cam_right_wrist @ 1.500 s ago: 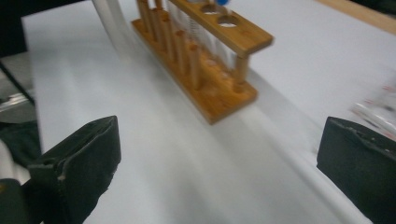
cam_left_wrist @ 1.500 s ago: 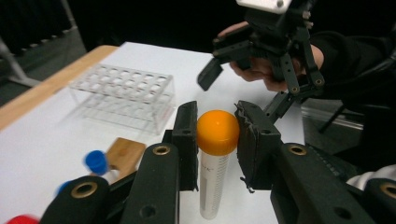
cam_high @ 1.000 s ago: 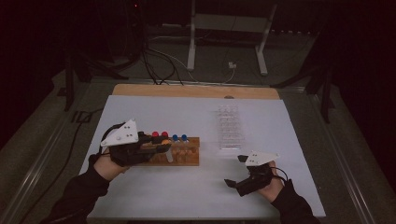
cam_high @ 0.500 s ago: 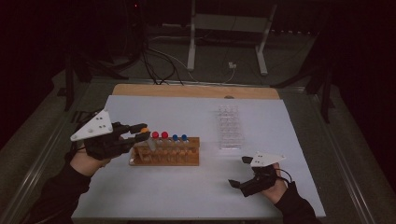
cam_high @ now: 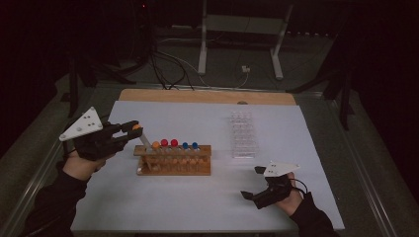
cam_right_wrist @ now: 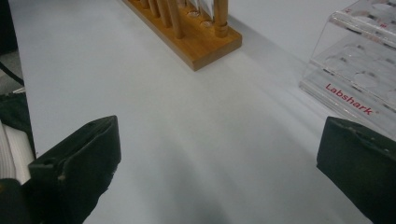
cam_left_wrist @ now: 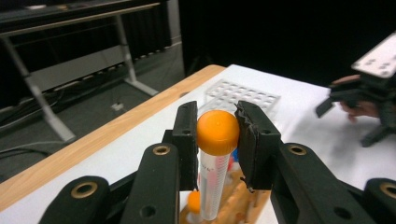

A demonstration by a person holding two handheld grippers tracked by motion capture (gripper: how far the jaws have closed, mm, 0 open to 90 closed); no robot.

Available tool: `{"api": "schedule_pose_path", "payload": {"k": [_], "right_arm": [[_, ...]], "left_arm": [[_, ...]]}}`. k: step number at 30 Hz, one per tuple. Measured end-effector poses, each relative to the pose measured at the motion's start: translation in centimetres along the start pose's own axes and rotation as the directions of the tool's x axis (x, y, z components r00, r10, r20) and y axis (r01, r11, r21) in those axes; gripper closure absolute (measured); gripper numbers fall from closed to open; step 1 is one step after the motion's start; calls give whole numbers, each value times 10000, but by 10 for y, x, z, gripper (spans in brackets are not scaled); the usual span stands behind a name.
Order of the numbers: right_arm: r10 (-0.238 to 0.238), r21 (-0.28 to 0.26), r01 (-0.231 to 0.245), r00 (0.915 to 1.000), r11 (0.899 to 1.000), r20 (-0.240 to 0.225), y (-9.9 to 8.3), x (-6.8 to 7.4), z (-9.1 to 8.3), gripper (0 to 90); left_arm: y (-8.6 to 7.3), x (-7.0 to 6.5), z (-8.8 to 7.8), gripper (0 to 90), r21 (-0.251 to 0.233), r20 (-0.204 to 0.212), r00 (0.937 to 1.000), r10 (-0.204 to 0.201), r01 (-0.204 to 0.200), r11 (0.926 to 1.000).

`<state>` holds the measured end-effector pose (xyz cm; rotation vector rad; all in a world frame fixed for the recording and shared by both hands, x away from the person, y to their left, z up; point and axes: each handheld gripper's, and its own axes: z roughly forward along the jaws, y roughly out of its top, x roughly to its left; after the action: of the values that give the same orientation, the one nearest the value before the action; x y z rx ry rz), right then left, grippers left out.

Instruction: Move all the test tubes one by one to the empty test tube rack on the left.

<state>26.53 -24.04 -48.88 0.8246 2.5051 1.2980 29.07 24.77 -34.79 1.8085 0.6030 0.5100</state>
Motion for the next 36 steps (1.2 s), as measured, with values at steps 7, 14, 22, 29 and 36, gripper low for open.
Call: {"api": "schedule_pose_path", "payload": {"k": [7, 14, 22, 29, 36], "right_arm": [[-21, 41, 22, 10000, 10000, -54, -1, -1, 1, 0], [5, 7, -5, 10000, 10000, -49, -1, -1, 0, 0], [63, -32, -64, 9999, 10000, -108, 0, -1, -1, 0], [18, 5, -18, 9998, 10000, -189, 0, -2, -1, 0], [60, -122, -63, 9998, 9999, -200, -1, -2, -3, 0]], "left_arm": [[-13, 11, 7, 718, 179, -481, 9987, -178, 187, 9997], [-27, 16, 15, 717, 281, -565, 9976, -406, 423, 9987], [-41, 17, 27, 717, 548, -574, 9975, -411, 443, 9975], [-54, 20, 35, 718, 668, -523, 9964, -661, 695, 9953], [-67, 19, 44, 718, 963, -537, 9960, -714, 763, 9924]]}}
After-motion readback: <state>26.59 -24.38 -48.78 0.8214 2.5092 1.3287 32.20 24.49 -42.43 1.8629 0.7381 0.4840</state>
